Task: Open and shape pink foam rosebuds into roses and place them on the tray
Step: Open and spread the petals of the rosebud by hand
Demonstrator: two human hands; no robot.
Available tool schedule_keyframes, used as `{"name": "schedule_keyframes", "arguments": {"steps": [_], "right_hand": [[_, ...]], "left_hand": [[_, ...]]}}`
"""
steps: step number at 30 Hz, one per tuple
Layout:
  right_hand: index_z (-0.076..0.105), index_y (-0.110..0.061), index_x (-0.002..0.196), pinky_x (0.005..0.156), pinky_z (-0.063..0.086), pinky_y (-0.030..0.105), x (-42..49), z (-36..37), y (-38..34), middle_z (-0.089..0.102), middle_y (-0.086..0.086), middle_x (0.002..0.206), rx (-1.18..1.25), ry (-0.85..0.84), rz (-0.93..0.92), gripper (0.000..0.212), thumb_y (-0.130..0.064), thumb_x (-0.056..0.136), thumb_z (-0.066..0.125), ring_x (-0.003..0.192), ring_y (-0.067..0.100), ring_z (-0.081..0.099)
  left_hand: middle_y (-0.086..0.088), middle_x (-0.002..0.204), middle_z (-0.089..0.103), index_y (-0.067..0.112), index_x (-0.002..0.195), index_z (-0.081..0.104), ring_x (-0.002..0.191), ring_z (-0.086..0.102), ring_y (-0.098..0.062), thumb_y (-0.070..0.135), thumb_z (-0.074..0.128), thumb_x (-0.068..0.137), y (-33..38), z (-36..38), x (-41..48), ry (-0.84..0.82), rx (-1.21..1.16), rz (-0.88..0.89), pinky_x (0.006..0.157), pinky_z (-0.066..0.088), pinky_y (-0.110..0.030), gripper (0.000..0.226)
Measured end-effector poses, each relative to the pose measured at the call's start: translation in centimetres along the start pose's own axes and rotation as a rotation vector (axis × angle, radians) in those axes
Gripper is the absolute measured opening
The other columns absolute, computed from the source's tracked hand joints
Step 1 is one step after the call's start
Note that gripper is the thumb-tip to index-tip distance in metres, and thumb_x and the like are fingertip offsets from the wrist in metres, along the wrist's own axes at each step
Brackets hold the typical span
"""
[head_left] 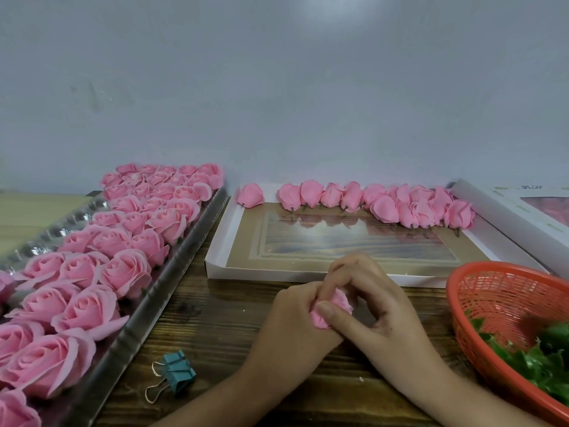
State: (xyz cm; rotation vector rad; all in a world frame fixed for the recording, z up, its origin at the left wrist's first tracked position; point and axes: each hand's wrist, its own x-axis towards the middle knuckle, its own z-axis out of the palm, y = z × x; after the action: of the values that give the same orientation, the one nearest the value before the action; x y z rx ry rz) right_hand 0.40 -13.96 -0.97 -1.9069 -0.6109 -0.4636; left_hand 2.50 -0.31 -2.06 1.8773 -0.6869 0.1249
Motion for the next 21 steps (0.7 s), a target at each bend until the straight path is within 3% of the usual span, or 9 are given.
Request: {"name": "schedule_keyframes", "arguments": {"steps": [4, 12, 15, 21], "right_hand": [[0.063, -0.027, 0.085, 0.069, 0.038, 0.016, 0.06, 0.14, 0.20, 0.056, -0.007, 0.089, -0.060, 0.011, 0.021, 0.010, -0.037, 0.085, 0.064, 0.083, 0.015, 0.053], [0.064, -0.032, 0.083, 0.077, 0.041, 0.015, 0.07, -0.15, 0.13, 0.056, -0.009, 0.092, -0.009, -0.021, -0.017, 0.006, -0.037, 0.086, 0.066, 0.091, 0.016, 0.057], [0.065, -0.034, 0.084, 0.077, 0.042, 0.017, 0.06, -0.19, -0.07, 0.056, -0.009, 0.092, 0.010, -0.022, -0.036, 0.004, -0.037, 0.085, 0.067, 0.090, 0.017, 0.058], [0.064, -0.026, 0.085, 0.070, 0.038, 0.014, 0.04, 0.09, 0.03, 0.056, -0.009, 0.088, -0.093, 0.018, 0.006, 0.011, -0.037, 0.086, 0.064, 0.084, 0.013, 0.055]], "left_hand": [[0.031, 0.066, 0.059, 0.053, 0.065, 0.053, 0.064, 0.057, 0.011, 0.041, 0.054, 0.074, -0.04, 0.28, -0.03, 0.044, 0.070, 0.018, 0.053, 0.038, -0.002, 0.015], [0.019, 0.062, 0.061, 0.038, 0.066, 0.056, 0.062, 0.058, 0.004, 0.020, 0.069, 0.077, 0.21, -0.41, 0.09, -0.065, -0.105, -0.020, 0.054, 0.040, -0.006, 0.025], [0.015, 0.064, 0.062, 0.040, 0.068, 0.059, 0.064, 0.060, 0.000, 0.021, 0.069, 0.076, 0.27, -0.55, 0.03, -0.106, -0.145, -0.018, 0.057, 0.042, -0.007, 0.023], [0.026, 0.064, 0.060, 0.048, 0.063, 0.054, 0.061, 0.057, 0.008, 0.038, 0.058, 0.075, -0.01, 0.20, -0.02, 0.056, 0.063, -0.009, 0.052, 0.037, -0.004, 0.016]]}}
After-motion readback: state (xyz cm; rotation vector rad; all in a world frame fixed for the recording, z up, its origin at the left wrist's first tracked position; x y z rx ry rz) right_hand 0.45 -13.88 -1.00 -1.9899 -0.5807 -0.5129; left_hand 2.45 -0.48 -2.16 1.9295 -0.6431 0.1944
